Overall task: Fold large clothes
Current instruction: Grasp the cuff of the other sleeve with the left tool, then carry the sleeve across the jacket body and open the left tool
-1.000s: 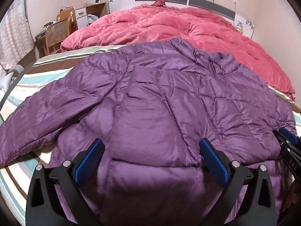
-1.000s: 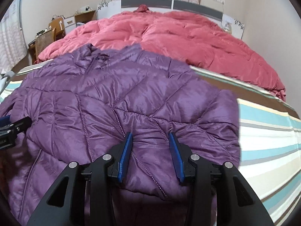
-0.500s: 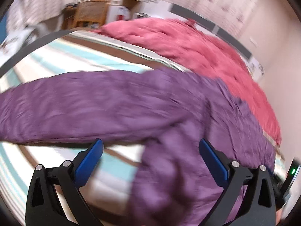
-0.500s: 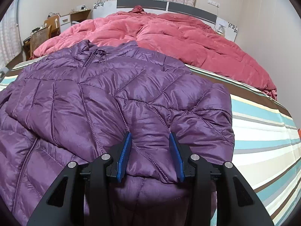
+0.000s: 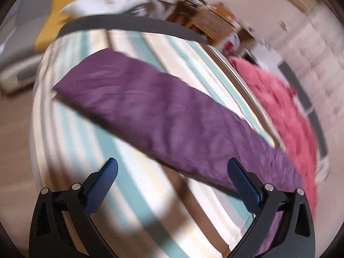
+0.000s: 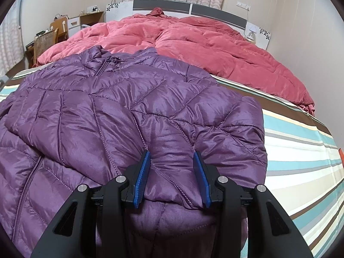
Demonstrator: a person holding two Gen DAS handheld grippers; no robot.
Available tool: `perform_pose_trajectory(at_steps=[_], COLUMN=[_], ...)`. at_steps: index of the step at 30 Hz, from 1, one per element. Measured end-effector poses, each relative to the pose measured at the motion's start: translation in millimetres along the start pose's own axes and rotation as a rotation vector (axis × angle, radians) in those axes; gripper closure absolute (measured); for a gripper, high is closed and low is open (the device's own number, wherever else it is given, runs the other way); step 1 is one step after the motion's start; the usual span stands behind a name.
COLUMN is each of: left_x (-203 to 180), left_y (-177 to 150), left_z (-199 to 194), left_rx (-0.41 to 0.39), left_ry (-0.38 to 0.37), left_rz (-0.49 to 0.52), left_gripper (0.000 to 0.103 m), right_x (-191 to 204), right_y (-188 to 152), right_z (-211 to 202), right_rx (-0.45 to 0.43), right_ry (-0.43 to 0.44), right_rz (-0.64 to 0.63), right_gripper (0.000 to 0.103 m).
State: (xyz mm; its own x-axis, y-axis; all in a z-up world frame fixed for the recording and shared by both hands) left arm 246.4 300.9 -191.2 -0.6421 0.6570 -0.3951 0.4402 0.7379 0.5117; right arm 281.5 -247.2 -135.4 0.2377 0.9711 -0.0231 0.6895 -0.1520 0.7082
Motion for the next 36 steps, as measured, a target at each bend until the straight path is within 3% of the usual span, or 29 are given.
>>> perform_pose_trajectory(at_steps=[2,5,12,17,19,20,21,23,25,30,36], left_x=[14.4,23.7,34.8,38.5,42.2,44.9,47.0,48.4,42.5,9.4,-57.4], left_y=[3.6,9.2,21.2,27.7,31.4,33.0,33.4,33.6,37.4,48.0,54.2], left_z=[-0.1,1.5,18.5,33.4,40.3,45.8,50.3,56.2,56.5,34.7,2.4], left_rx=[-0.029,-0.062,-0.096,-0.08,-0.084,-0.078,-0.071,-0.058,-0.062,-0.155,-0.256], left_ry=[-0.043,-0.042,-0.082,-0.151,-0.164,-0.148,-0.13,-0.097,-0.091,-0.074,-0.109], left_rz=[-0.059,-0.082,-0.176,-0.276,-0.318,-0.334,-0.346,-0.362,-0.339,-0.176,0.058], left_gripper=[0.002,0.006,0.021,0.042,0.058,0.065,0.079,0.086,0.093,0.095,0.095], right_x=[-0.2,-0.2,-0.2,-1.3,-1.7,-1.2,-1.4,-1.4,-1.4,-2.1,-1.5], right_y=[0.3,0.1,-0.2,0.2,0.2,0.0,0.1,-0.1,-0.1,0.0,-0.6], right_z=[-0.3,-0.5,-0.7,-0.5,-0.5,-0.6,-0.6,-0.7,-0.8,-1.0,-0.7], right_rx=[-0.002,-0.002,-0.002,-0.001,-0.003,-0.002,-0.003,-0.003,-0.003,-0.005,-0.005], right_ry=[-0.003,-0.002,-0.002,0.003,0.001,0.001,0.001,0.001,0.002,0.001,0.0], right_rz=[-0.002,-0.001,-0.001,0.004,0.003,0.003,0.003,0.003,0.005,0.004,0.005], right_gripper=[0.061,0.061,0.061,0.061,0.061,0.061,0.061,0.061,0.061,0.061,0.061])
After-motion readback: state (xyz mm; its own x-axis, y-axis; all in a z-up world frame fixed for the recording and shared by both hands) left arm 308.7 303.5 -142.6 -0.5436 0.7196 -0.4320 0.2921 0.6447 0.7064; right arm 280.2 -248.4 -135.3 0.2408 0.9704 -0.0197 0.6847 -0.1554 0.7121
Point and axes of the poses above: each gripper's, at about its wrist camera, not at the fingertips, and z roughly the way its jaws point, x to its left, y to its top, the point moved 5 cm from there along z, roughly the way its jaws point, and after that the axes turned 9 degrees about z, right-handed, at the moved point
